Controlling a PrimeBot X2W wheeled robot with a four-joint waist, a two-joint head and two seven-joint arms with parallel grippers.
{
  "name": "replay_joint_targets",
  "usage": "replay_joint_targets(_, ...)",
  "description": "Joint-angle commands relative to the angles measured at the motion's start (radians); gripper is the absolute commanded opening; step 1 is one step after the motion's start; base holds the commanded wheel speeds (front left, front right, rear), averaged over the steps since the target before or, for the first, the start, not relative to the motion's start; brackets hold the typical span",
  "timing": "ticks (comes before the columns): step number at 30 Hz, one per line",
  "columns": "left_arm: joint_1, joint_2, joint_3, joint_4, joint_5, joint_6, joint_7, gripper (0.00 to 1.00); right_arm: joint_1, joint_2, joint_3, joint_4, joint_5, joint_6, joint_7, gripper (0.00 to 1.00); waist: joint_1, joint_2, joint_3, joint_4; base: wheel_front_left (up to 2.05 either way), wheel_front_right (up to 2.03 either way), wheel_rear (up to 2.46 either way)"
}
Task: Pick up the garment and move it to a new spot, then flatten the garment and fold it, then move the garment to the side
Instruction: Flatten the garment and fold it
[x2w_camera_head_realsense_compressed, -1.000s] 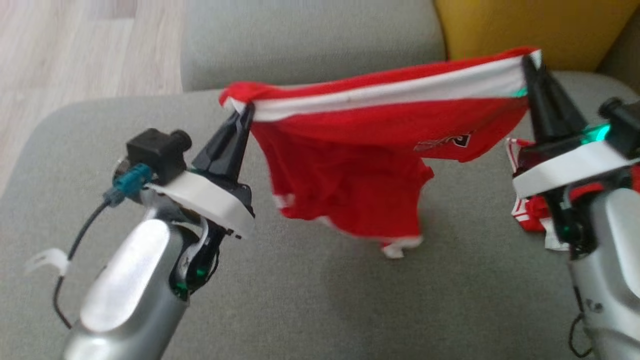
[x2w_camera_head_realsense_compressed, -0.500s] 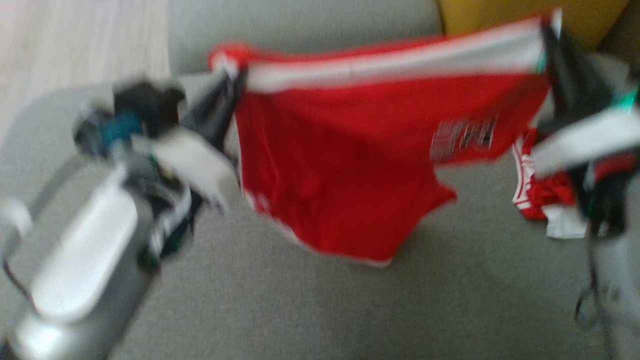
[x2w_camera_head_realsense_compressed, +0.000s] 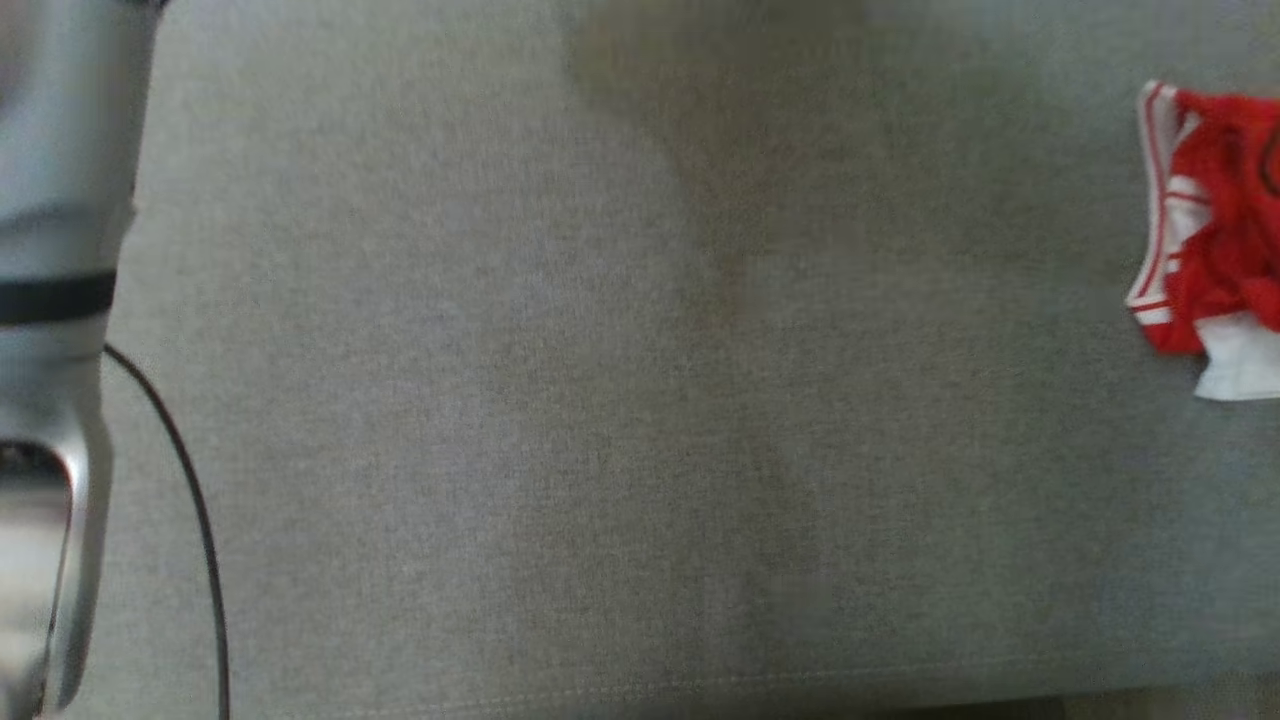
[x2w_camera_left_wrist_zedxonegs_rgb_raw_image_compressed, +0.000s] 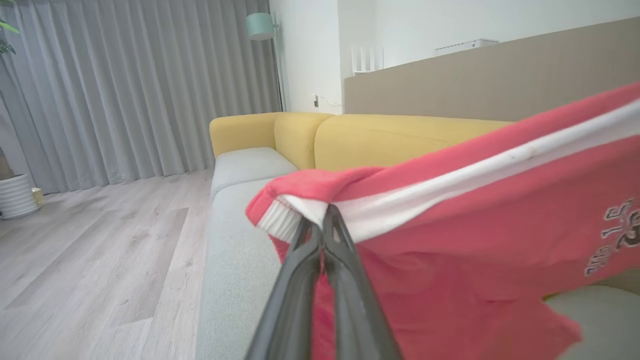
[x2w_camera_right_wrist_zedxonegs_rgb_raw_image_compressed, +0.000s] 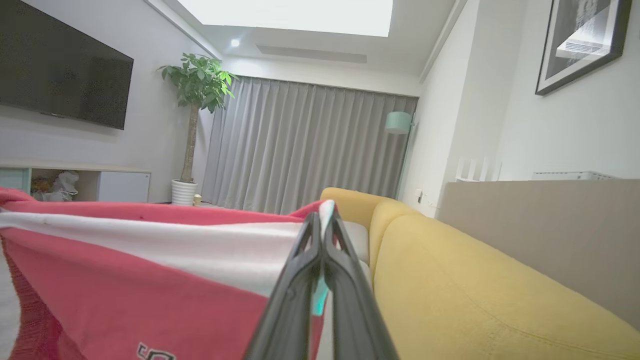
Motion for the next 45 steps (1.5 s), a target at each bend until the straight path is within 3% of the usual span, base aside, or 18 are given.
replay_joint_targets(1, -0.056, 0.036, 0.039, 0.015, 0.012, -0.005, -0.031, 0.00, -0.033, 0.027, -0.007, 0.014, -0.012, -0.001, -0.038, 0.00, -0.0004, 0.0001, 0.052, 0.009, 0.00, 0.00, 0.00)
replay_joint_targets(9, -0.031, -0.025, -0.005, 0.242, 0.019, -0.055, -0.176, 0.00, 0.014, 0.076, 0.062, 0.271, 0.010, -0.001, -0.153, 0.00, -0.0004, 0.0001, 0.092, 0.046, 0.00, 0.00, 0.00)
replay_joint_targets(19, 0.190, -0.059, -0.114, 0.445, 0.032, -0.120, -0.256, 0.00, 0.211, 0.039, 0.264, 0.481, 0.112, -0.001, -0.130, 0.00, -0.0004, 0.0001, 0.017, 0.085, 0.00, 0.00, 0.00)
replay_joint_targets(31, 0.417, -0.054, -0.211, 0.514, 0.003, -0.142, -0.276, 0.00, 0.394, -0.090, 0.532, 0.480, 0.288, -0.001, -0.018, 0.00, -0.0004, 0.0001, -0.139, 0.093, 0.00, 0.00, 0.00)
replay_joint_targets(45, 0.632, -0.036, -0.312, 0.455, -0.092, -0.144, -0.240, 0.00, 0.582, -0.264, 0.816, 0.336, 0.529, -0.001, 0.164, 0.00, -0.0004, 0.0001, -0.335, 0.080, 0.00, 0.00, 0.00)
